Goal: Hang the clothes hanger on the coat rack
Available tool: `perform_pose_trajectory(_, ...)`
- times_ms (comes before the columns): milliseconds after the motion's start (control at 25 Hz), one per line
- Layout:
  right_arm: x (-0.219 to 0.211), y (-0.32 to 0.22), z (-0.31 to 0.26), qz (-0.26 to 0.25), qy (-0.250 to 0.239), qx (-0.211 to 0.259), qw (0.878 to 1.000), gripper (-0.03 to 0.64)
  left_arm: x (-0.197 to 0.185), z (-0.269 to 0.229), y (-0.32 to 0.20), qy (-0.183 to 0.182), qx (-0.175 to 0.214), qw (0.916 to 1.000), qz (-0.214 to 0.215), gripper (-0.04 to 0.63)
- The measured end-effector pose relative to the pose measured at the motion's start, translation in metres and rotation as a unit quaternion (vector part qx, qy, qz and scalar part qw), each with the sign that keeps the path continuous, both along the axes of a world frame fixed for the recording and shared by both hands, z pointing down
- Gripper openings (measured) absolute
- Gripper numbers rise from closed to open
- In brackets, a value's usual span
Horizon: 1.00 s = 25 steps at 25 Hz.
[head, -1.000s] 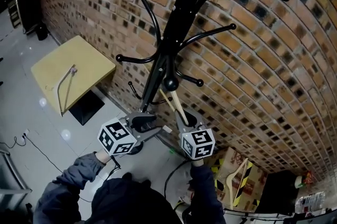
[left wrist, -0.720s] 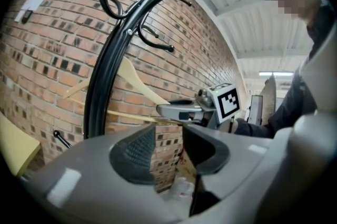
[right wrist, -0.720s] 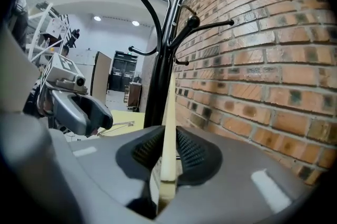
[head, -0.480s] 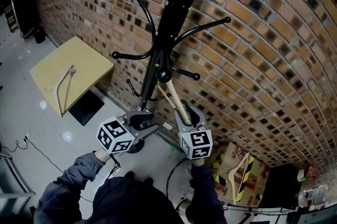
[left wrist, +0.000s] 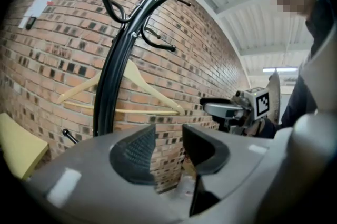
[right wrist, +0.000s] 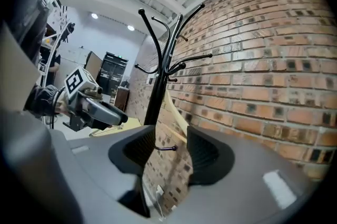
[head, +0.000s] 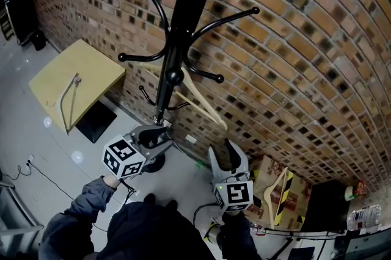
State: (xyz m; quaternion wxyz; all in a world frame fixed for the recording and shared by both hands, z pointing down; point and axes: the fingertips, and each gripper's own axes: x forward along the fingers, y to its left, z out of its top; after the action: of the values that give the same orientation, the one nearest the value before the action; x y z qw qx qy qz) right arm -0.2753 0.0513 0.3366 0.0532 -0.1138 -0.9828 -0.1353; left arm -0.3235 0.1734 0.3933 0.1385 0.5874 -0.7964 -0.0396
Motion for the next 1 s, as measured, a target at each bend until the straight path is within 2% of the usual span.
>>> perform_pose_trajectory(160, 0.030, 0.008, 0.018, -0.007, 0.019, -0.038, 0.999, 0.158, 0.011, 0.007, 0.004, 0.001, 0.001, 1.0000, -0.006, 0.141)
perform_pose_trajectory(360, 0.046, 0.014, 0.041, -0.001, 0.040, -0.055, 0.998, 0.124, 0.024, 0.021, 0.005, 0.013, -0.005, 0.9999, -0.002, 0.141)
perform_pose_trajectory(480, 0.050, 0.016, 0.040, 0.009, 0.034, -0.061, 0.998, 0.092, 0.027, 0.025, 0.006, 0.018, -0.005, 0.9998, -0.003, 0.141)
perform_pose_trajectory(1000, 0.059, 0.025, 0.054, 0.011, 0.051, -0.064, 0.997, 0.089, 0.040, 0.032, 0.009, 0.016, -0.004, 0.9999, 0.000, 0.141)
